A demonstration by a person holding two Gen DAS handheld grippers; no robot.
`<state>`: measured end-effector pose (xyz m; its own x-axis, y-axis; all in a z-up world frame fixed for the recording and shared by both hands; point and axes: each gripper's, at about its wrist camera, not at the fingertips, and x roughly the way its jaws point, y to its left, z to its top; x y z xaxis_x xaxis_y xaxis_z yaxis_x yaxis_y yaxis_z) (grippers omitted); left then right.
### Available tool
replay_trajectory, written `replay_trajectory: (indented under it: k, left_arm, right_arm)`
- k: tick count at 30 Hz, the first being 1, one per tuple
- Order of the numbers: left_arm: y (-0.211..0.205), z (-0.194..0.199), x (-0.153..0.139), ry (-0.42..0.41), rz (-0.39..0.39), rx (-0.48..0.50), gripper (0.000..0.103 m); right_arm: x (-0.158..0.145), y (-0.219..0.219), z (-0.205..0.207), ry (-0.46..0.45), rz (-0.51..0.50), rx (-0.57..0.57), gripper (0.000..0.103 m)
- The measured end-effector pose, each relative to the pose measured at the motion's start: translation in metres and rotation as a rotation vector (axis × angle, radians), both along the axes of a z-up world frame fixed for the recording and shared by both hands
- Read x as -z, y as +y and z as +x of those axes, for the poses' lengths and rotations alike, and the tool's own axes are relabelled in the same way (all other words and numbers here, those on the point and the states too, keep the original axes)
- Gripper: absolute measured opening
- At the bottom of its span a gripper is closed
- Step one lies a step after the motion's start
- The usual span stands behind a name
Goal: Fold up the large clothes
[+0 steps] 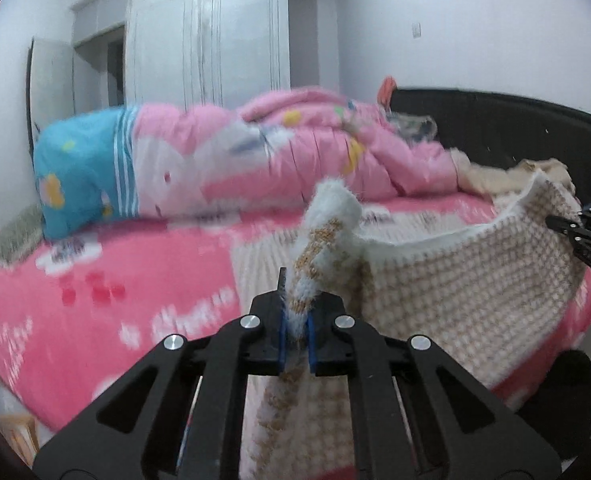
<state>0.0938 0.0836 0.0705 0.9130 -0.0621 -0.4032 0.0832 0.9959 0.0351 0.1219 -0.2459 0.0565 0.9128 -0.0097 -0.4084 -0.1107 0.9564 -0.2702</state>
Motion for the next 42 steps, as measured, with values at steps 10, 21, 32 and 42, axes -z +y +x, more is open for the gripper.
replay_trajectory:
  k: [10,21,32,42]
  left_arm:
    - [0.007,0.166,0.000,0.144,-0.018,-0.002,0.007]
    - [0.048,0.194,0.064,0.439,-0.164,-0.175,0.067]
    - [0.003,0.028,0.083,0.449,-0.314,0.137,0.076]
    - [0.021,0.046,0.156,0.467,-0.704,0.076,0.082]
  right_arm:
    - [0.002,-0.023,0.136,0.089,0.210,-0.040,0.009]
    - [0.068,-0.076,0.181,0.452,0.520,0.030,0.069]
    - [0.072,-0.071,0.009,0.536,0.671,-0.088,0.081]
    - [0.140,-0.078,0.031,0.640,1.023,-0.020,0.082]
